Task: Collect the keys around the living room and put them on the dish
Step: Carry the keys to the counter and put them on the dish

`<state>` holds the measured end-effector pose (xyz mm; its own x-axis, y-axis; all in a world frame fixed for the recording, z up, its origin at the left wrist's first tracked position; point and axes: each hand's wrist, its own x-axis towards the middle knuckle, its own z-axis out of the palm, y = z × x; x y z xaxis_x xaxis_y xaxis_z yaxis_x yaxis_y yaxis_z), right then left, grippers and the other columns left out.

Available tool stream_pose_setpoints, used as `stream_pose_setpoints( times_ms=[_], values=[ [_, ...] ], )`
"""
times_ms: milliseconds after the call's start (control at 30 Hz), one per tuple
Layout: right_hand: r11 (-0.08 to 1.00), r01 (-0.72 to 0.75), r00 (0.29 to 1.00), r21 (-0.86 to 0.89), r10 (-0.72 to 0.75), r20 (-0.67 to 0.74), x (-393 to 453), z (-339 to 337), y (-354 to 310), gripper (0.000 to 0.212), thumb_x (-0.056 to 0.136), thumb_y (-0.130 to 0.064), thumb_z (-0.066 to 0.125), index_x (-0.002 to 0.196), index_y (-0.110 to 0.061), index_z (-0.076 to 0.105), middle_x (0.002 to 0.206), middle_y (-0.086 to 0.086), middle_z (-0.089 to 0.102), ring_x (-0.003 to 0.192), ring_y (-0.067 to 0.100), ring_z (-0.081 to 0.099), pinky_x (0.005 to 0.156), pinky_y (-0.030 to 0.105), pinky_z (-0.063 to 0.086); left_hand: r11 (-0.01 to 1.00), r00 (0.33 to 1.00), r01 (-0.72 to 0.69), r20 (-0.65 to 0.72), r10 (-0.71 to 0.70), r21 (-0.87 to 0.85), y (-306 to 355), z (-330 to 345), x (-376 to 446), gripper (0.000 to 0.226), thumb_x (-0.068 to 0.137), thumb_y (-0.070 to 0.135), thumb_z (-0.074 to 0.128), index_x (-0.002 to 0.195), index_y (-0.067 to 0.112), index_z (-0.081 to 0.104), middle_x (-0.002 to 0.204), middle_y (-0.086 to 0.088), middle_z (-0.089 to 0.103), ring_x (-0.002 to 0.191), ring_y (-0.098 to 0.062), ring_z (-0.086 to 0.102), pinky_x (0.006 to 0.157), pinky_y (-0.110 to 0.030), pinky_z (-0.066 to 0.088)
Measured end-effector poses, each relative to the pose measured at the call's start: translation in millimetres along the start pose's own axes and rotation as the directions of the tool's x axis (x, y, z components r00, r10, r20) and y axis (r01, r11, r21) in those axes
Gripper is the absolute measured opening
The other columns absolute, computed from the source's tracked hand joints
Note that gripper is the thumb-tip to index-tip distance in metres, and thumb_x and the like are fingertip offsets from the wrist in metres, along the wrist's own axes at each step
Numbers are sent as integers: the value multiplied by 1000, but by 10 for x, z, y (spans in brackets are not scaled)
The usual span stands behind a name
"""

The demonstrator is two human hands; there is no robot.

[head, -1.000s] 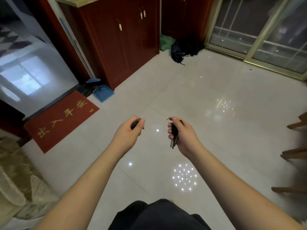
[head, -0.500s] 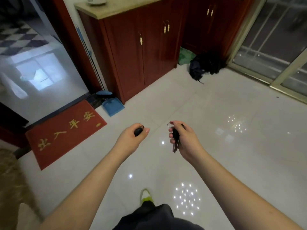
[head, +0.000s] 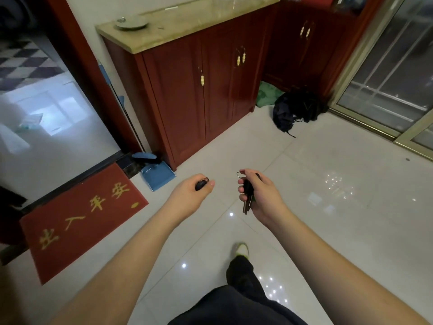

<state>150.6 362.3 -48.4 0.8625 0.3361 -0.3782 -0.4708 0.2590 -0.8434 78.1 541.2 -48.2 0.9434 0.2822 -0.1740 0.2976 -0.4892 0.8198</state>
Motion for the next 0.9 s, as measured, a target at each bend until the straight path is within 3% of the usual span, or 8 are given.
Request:
stream_pose_setpoints(
  times_ms=[200, 367, 467, 533, 633, 767, 900],
  values=[
    [996, 43, 998, -76, -39, 58, 1228, 80, -379, 15, 98, -18, 53, 98, -7, 64, 73, 4, 58, 55, 13, 51, 46, 24, 38, 998, 997, 66, -36, -65, 12, 123, -100, 1189, 45, 88, 61, 47, 82, 16, 55, 60, 9, 45, 53, -7, 42, 56, -28, 38],
    [999, 8, 992, -31, -4, 125, 2173, 224, -860, 18, 98, -21, 54, 101, -6, 64, 71, 4, 59, 55, 14, 52, 45, 23, 39, 998, 989, 69, -128, -70, -12, 419, -308, 2076, 40, 81, 68, 49, 76, 28, 51, 59, 15, 45, 52, -1, 44, 52, -19, 37],
    [999, 15, 988, -35, -10, 154, 2658, 359, -1115, 18, 98, -22, 54, 100, -6, 63, 70, 3, 60, 55, 13, 52, 44, 23, 40, 965, 986, 140, -61, -157, -222, 538, -420, 2535, 42, 77, 70, 51, 77, 28, 50, 60, 11, 45, 57, -10, 42, 55, -27, 36],
    [1000, 23, 983, -15, -19, 181, 2941, 487, -1216, 19, 99, -23, 54, 97, -7, 63, 67, 1, 61, 55, 12, 53, 44, 22, 40, 920, 977, 194, -16, -212, -340, 562, -503, 2797, 40, 74, 67, 53, 79, 27, 53, 58, 11, 44, 51, -8, 38, 48, -25, 32],
    [1000, -3, 975, -19, 7, 224, 3356, 712, -1308, 18, 99, -24, 54, 99, -9, 63, 65, -1, 61, 54, 12, 52, 44, 21, 40, 909, 977, 178, -45, -210, -377, 512, -675, 3207, 31, 82, 57, 51, 76, 26, 56, 56, 7, 44, 43, -5, 36, 42, -20, 29],
    [999, -26, 963, -22, 31, 267, 3941, 1058, -1395, 20, 98, -26, 55, 98, -8, 62, 66, -1, 61, 55, 12, 52, 45, 21, 40, 868, 969, 175, -73, -235, -464, 418, -974, 3750, 29, 75, 56, 49, 68, 29, 57, 55, 4, 46, 44, -10, 34, 42, -24, 27],
    [998, -37, 960, -46, 48, 276, 4634, 1546, -1446, 19, 97, -26, 57, 101, -8, 61, 68, 0, 61, 55, 12, 53, 45, 22, 40, 819, 967, 155, -84, -240, -553, 175, -1360, 4399, 25, 82, 44, 46, 73, 24, 56, 53, 4, 45, 43, -12, 29, 37, -23, 23]
  ],
)
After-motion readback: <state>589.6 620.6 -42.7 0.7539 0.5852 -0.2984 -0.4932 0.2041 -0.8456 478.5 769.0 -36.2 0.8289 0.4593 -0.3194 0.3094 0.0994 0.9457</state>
